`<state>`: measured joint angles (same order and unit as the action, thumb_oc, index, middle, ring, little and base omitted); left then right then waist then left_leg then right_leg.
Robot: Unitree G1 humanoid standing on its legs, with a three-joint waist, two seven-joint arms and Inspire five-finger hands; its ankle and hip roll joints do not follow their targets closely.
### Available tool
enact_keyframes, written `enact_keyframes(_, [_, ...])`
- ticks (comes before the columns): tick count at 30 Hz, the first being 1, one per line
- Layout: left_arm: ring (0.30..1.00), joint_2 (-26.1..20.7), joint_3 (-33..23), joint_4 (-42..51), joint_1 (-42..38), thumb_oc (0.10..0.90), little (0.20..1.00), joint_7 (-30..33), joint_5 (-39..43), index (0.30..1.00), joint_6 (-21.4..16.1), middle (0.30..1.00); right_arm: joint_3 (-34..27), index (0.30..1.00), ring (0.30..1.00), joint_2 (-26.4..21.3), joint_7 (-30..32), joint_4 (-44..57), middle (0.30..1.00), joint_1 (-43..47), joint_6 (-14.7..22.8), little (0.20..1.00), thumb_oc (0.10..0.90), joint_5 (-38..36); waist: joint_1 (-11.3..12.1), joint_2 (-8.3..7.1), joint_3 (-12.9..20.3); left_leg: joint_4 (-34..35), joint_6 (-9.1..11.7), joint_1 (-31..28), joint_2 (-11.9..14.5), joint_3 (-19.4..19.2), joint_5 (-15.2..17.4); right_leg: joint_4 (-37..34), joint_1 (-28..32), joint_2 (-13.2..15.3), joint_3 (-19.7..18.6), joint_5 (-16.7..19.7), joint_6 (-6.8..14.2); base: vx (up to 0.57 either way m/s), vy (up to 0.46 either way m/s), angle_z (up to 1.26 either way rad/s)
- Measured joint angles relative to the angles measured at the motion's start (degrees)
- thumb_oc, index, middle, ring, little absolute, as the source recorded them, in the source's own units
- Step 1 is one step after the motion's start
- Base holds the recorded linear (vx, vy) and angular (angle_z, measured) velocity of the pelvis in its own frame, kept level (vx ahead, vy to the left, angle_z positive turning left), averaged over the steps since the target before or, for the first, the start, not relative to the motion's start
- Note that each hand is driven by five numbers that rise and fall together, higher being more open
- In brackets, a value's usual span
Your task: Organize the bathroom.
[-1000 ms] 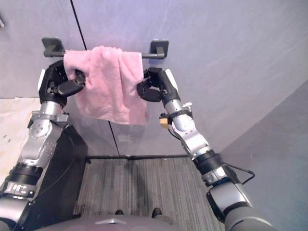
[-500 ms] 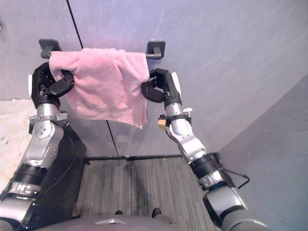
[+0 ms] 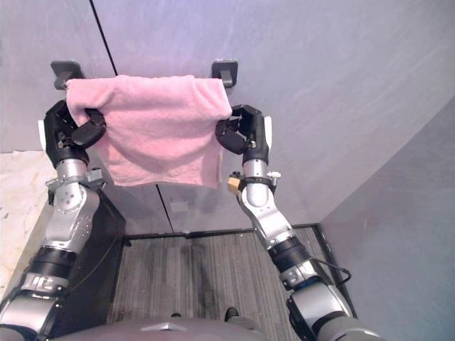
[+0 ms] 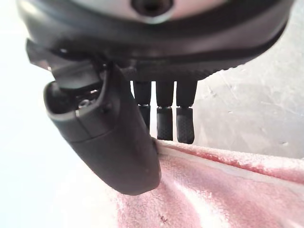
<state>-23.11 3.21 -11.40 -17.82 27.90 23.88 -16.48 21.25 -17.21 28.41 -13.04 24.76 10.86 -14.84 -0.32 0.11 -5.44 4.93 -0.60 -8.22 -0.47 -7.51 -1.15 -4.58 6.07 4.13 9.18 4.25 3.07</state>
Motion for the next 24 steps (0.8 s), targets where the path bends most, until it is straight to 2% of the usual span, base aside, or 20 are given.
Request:
enact_keyframes(1, [0.3, 0.0, 0.0, 0.0, 0.0, 0.4, 0.3, 0.0, 0.0, 0.3, 0.0, 0.3, 0.0, 0.498, 0.498, 0.0, 0.0, 0.0, 0.498, 0.0, 0.0, 0.498, 0.532, 0.0, 0.0, 0.03, 0.0, 0.0, 0.0, 0.0, 0.0, 0.0, 0.0, 0.0, 0.0, 0.0, 0.0, 0.0, 0.0, 0.0, 0.0, 0.0])
enact_keyframes(2, [0.427, 0.0, 0.0, 0.0, 0.0, 0.485, 0.427, 0.0, 0.0, 0.427, 0.2, 0.427, 0.0, 0.9, 0.9, -0.2, -0.1, 0.0, 0.9, -0.1, 0.0, 0.9, 0.8, -0.1, 0.0, 0.08, 0.0, 0.0, 0.0, 0.0, 0.0, 0.0, 0.0, 0.0, 0.0, 0.0, 0.0, 0.0, 0.0, 0.0, 0.0, 0.0])
enact_keyframes(3, [0.573, 0.0, 0.0, 0.0, 0.0, 0.582, 0.573, 0.0, 0.0, 0.573, 0.3, 0.573, 0.0, 0.9, 0.9, -0.5, -0.3, 0.0, 0.9, -0.2, 0.0, 0.9, 0.8, -0.1, 0.0, 0.11, 0.0, 0.0, 0.0, 0.0, 0.0, 0.0, 0.0, 0.0, 0.0, 0.0, 0.0, 0.0, 0.0, 0.0, 0.0, 0.0])
enact_keyframes(4, [0.611, 0.0, 0.0, 0.0, 0.0, 0.607, 0.611, -0.1, 0.0, 0.611, 0.4, 0.611, 0.0, 0.9, 0.9, -0.8, -0.4, 0.0, 0.9, -0.5, 0.0, 0.9, 0.8, -0.1, 0.0, 0.13, 0.0, 0.0, 0.0, 0.0, 0.0, 0.0, 0.0, 0.0, 0.0, 0.0, 0.0, 0.0, 0.0, 0.0, 0.0, 0.0])
enact_keyframes(5, [0.9, 0.0, 0.0, 0.0, 0.1, 0.8, 0.9, -0.2, 0.0, 0.9, 0.6, 0.9, 0.0, 0.9, 0.9, -1.2, -0.5, 0.0, 0.9, -0.9, -0.1, 0.9, 0.8, -0.2, 0.0, 0.14, 0.0, 0.0, 0.0, 0.0, 0.0, 0.0, 0.0, 0.0, 0.0, 0.0, 0.0, 0.0, 0.0, 0.0, 0.0, 0.0])
enact_keyframes(7, [0.9, 0.0, 0.0, 0.0, 0.5, 0.8, 0.9, -0.7, 0.0, 0.9, 0.9, 0.9, -0.3, 0.9, 0.9, -1.3, -0.6, 0.0, 0.9, -1.8, -0.2, 0.9, 0.8, -1.6, 0.0, 0.16, 0.0, 0.0, 0.0, 0.0, 0.0, 0.0, 0.0, 0.0, 0.0, 0.0, 0.0, 0.0, 0.0, -0.02, -0.003, 0.0])
enact_keyframes(11, [0.9, -0.2, 0.1, -0.8, 1.3, 0.8, 0.9, -0.9, 0.0, 0.9, 4.6, 0.9, -0.4, 0.9, 0.9, -3.3, -1.2, 0.0, 0.9, -4.0, -0.3, 0.9, 0.8, -2.3, 0.0, 0.24, 0.0, 0.0, 0.0, 0.0, 0.0, 0.0, 0.0, 0.0, 0.0, 0.0, 0.0, 0.0, 0.0, -0.04, -0.006, 0.0])
enact_keyframes(16, [0.9, -0.4, -0.1, -3.6, 3.8, 0.8, 0.9, -2.3, 0.0, 0.9, 8.1, 0.9, -2.5, 0.9, 0.9, -3.6, -1.9, 0.0, 0.9, -6.9, -0.2, 0.9, 0.8, -2.3, -0.1, 0.28, 0.0, 0.0, 0.0, 0.0, 0.1, -0.1, 0.0, 0.0, 0.0, -0.1, -0.1, 0.0, 0.0, -0.05, -0.009, -0.01])
enact_keyframes(24, [0.9, -0.3, 0.0, -3.8, 10.5, 0.8, 0.9, -5.6, -1.9, 0.9, 10.2, 0.9, -5.1, 0.9, 0.9, -3.3, -3.4, -0.1, 0.9, -16.4, 1.1, 0.9, 0.8, -2.1, -0.6, 0.31, 0.0, 0.1, -0.1, 0.8, 0.1, -0.2, -0.1, 0.0, -0.9, -0.1, -0.2, 0.1, 0.0, -0.07, -0.009, -0.01])
